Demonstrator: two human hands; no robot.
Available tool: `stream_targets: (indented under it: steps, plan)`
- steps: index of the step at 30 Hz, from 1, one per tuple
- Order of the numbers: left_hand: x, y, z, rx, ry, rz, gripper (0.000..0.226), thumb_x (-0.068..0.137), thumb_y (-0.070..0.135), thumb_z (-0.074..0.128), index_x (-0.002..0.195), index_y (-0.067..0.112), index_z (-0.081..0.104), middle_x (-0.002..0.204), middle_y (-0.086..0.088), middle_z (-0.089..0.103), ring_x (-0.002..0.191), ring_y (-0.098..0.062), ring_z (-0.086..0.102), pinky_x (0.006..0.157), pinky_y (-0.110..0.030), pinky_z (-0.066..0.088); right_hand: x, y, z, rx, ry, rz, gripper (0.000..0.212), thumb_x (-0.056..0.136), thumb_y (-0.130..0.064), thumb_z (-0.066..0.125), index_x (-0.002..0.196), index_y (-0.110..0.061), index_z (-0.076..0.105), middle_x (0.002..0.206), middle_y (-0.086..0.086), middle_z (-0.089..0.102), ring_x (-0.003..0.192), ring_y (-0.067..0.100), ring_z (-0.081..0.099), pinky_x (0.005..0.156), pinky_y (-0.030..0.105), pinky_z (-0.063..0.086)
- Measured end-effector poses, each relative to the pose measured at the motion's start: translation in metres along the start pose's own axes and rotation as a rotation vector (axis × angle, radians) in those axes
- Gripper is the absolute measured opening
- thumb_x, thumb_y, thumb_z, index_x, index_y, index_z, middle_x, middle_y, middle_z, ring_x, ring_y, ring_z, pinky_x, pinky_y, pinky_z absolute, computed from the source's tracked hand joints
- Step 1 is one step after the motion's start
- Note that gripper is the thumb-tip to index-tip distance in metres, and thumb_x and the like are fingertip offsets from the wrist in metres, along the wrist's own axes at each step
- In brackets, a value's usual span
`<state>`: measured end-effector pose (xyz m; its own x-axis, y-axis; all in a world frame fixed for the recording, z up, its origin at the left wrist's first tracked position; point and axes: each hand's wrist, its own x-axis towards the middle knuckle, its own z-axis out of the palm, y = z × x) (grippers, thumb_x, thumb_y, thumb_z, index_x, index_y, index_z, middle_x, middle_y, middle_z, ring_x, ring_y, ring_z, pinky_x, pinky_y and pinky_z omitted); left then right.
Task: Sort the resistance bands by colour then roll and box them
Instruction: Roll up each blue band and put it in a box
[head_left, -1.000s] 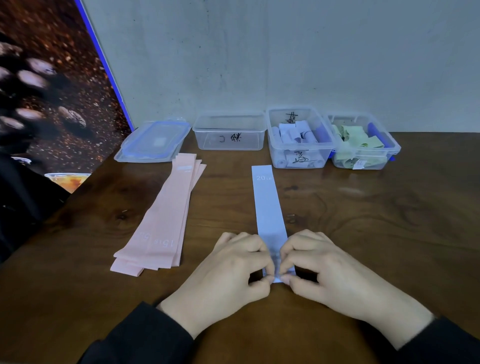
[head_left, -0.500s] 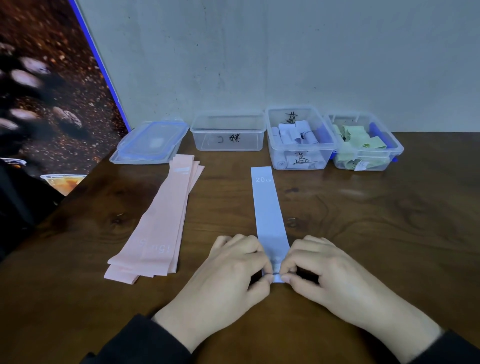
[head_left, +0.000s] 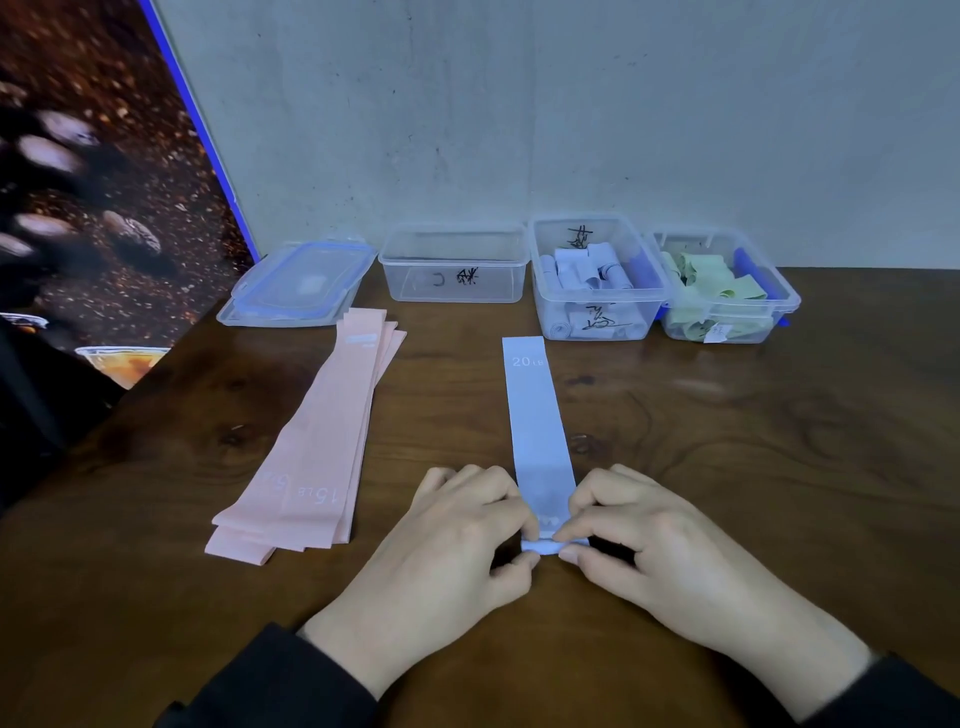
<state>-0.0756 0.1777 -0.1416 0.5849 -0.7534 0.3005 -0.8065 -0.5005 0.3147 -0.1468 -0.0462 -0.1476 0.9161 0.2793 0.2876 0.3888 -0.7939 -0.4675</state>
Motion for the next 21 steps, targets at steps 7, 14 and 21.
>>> stream_targets:
  steps: [7,14,21]
  plan:
    - [0.0011,-0.0005,0.0009,0.013,0.017,-0.022,0.028,0.097,0.045,0.045,0.096,0.032,0.070,0.093,0.019,0.049,0.090,-0.001,0.045,0.090,-0.027,0.039,0.0030,-0.0003,-0.0009,0.022,0.021,0.042,0.014,0.098,-0.044,0.059,0.095,-0.035,0.068,0.091,-0.022,0.057,0.089,0.007,0.057,0.078,0.025,0.048]
    - [0.0029,-0.0004,0.0004,0.019,0.038,-0.060,0.015,0.097,0.040,0.054,0.101,0.035,0.067,0.099,0.020,0.052,0.093,-0.002,0.049,0.091,-0.028,0.042,0.0014,0.0028,-0.0009,-0.009,0.015,0.070,0.027,0.095,-0.051,0.058,0.106,-0.034,0.076,0.097,-0.024,0.054,0.093,0.005,0.055,0.080,0.022,0.049]
    - [0.0018,-0.0011,0.0009,0.030,0.000,-0.073,0.018,0.092,0.048,0.060,0.104,0.036,0.065,0.104,0.021,0.051,0.098,-0.002,0.048,0.096,-0.025,0.038,0.0017,0.0020,-0.0007,-0.019,0.007,0.068,0.026,0.097,-0.047,0.055,0.107,-0.034,0.075,0.098,-0.025,0.051,0.096,0.004,0.053,0.081,0.023,0.048]
